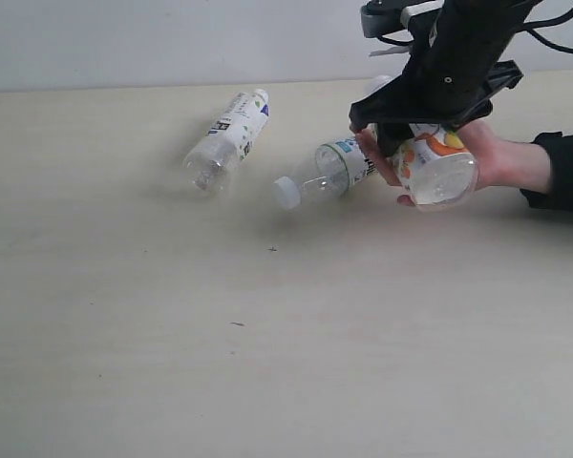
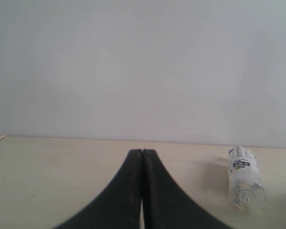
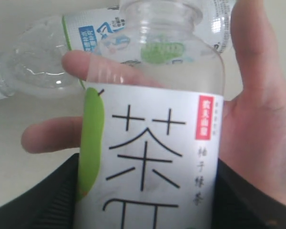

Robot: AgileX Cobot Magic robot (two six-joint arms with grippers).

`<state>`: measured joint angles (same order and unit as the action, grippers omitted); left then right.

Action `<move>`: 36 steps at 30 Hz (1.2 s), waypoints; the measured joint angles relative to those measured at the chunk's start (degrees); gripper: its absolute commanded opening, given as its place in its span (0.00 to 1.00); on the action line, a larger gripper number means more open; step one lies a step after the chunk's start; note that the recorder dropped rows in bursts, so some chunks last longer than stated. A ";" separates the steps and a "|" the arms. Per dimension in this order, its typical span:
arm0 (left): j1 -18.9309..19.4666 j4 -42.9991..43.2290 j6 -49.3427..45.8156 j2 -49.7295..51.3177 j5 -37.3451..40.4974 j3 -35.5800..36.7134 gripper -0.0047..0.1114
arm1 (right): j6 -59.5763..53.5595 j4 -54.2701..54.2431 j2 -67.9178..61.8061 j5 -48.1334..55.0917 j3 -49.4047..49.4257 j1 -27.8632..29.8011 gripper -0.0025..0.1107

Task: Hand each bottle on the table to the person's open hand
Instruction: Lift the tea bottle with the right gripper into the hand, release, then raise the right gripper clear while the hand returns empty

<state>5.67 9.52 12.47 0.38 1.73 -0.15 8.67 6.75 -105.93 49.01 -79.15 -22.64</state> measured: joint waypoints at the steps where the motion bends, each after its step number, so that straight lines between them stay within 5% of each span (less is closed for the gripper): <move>1: 0.00 0.00 0.00 0.00 0.00 0.00 0.04 | 0.61 0.72 0.00 -0.10 -0.10 0.00 0.32; 12: 0.00 0.00 0.00 0.00 0.00 0.00 0.04 | 1.58 1.63 0.00 -0.31 -0.09 0.00 0.88; 26: 0.00 0.00 0.00 0.00 0.00 0.00 0.04 | 1.58 3.17 7.17 0.20 -0.22 0.00 0.92; 29: 0.00 0.00 0.00 0.00 0.00 0.00 0.04 | 0.19 2.71 12.58 1.75 -0.10 0.00 0.82; 34: 0.00 0.00 0.00 0.00 0.00 0.00 0.04 | -13.48 -12.69 28.83 0.21 10.58 0.00 0.07; 36: 0.00 0.00 0.00 0.00 0.00 0.00 0.04 | -17.84 -16.87 37.83 -2.60 16.82 0.00 0.02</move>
<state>5.67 9.52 12.47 0.38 1.73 -0.15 -9.17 -10.12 -68.10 46.41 -62.32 -22.64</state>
